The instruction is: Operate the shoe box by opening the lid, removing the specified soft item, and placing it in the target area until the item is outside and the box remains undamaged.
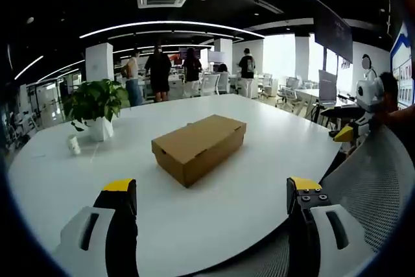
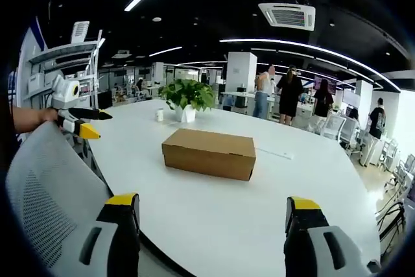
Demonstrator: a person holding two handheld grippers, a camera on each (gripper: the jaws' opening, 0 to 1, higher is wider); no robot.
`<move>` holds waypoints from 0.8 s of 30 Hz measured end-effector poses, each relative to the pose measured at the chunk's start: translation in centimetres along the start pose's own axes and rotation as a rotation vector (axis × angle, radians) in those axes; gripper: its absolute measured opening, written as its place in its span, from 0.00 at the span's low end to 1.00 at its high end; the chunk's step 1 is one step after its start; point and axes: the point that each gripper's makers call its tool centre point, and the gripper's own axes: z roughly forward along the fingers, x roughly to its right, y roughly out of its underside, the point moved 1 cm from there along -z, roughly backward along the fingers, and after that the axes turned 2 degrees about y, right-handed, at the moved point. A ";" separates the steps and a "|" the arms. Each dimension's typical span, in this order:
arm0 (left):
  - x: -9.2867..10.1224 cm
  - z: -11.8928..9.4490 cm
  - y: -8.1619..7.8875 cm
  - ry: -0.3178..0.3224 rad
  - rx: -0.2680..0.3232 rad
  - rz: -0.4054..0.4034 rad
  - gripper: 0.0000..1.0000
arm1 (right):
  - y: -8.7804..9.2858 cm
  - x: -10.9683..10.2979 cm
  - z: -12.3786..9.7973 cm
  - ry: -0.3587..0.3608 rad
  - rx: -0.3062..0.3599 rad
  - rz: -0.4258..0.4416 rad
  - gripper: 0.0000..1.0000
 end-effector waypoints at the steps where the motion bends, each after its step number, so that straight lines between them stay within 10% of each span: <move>1: 0.0 0.0 0.0 0.000 0.000 0.000 1.00 | 0.0 0.0 0.0 0.000 0.001 0.001 0.93; 24: 0.5 0.5 0.2 0.015 -0.033 0.021 1.00 | 0.1 0.0 -0.1 -0.008 -0.008 0.001 0.93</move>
